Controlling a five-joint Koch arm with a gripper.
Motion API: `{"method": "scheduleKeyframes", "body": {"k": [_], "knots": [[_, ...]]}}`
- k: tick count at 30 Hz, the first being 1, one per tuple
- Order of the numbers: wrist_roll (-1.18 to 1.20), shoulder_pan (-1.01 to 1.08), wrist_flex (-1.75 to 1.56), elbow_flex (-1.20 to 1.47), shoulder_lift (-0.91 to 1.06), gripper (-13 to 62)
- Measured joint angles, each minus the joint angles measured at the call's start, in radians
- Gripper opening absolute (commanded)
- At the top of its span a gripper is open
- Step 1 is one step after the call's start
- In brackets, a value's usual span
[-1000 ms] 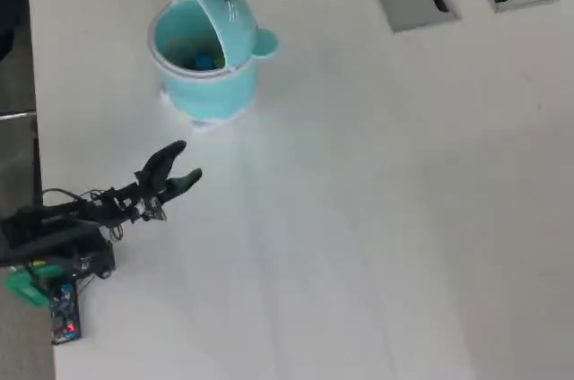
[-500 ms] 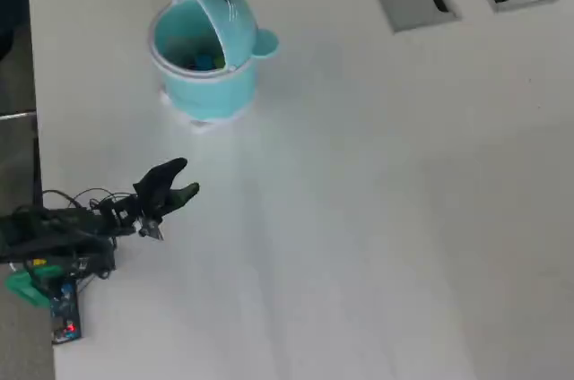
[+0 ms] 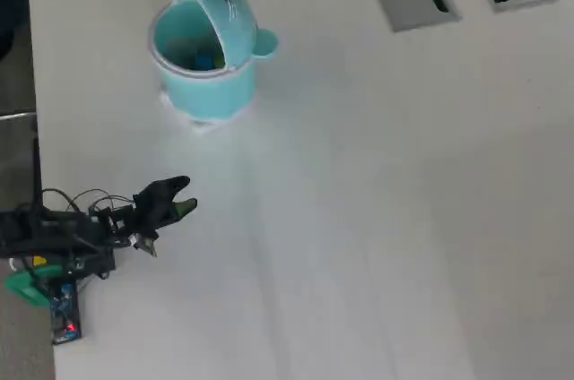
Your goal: Grasp RGB lego blocks and put them in the bin one by one.
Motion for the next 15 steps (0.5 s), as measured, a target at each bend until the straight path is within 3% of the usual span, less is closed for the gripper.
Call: {"method": "scheduleKeyframes", "body": {"k": [15], "knots": [[0.048,0.035,-0.026,0.037,0.0,33.3]]}}
